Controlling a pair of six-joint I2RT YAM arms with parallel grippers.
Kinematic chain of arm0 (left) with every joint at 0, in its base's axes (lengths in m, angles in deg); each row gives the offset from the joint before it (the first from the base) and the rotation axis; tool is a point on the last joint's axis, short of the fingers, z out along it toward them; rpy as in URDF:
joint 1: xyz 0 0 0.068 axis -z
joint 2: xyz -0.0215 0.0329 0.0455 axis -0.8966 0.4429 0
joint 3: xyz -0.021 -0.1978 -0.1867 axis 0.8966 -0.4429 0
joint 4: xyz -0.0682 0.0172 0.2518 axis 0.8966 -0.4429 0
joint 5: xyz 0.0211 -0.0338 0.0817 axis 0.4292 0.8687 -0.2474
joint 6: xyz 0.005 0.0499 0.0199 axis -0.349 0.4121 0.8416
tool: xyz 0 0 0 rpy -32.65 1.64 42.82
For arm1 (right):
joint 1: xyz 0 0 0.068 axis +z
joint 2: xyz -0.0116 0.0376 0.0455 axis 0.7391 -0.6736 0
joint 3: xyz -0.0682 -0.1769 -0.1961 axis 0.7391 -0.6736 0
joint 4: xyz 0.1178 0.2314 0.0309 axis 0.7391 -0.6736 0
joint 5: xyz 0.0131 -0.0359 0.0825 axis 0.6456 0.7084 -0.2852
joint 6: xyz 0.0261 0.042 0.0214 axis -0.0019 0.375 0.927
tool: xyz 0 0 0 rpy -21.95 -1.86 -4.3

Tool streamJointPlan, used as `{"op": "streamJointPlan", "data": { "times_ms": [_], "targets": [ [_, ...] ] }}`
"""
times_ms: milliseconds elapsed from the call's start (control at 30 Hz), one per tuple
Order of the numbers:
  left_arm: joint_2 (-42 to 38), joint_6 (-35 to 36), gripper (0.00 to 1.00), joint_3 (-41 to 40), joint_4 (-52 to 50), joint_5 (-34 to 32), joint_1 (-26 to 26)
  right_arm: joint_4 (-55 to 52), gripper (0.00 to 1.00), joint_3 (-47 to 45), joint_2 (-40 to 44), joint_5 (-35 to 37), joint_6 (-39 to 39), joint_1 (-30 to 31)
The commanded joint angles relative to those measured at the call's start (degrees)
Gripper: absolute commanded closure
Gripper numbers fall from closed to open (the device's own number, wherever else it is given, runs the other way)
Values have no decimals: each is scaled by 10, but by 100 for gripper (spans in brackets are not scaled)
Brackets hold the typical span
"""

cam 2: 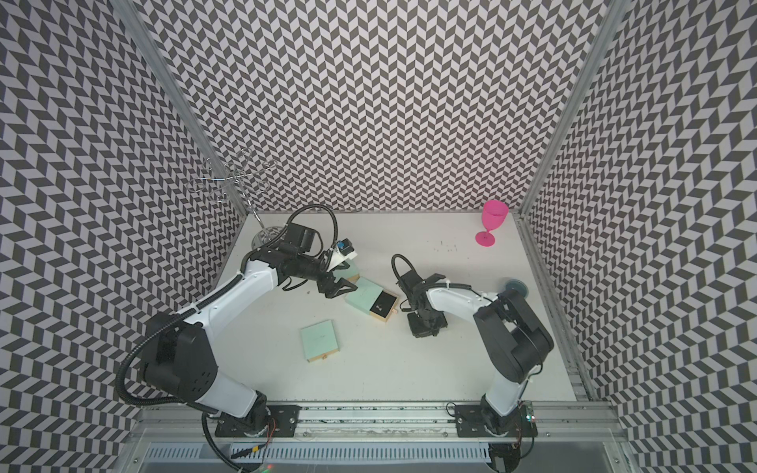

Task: Place the earrings into the drawer-style jewelry box
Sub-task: Pick up the earring from the center of the board.

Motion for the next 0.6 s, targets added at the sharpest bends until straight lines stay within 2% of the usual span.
{"op": "streamJointPlan", "data": {
  "times_ms": [0, 567],
  "targets": [
    [-15, 15, 15, -1, -6, 1, 0, -2, 88, 10, -4, 8, -10, -3],
    [-17, 16, 15, -9, -1, -2, -1, -58, 90, 75, 16, 7, -23, -3]
  ]
}}
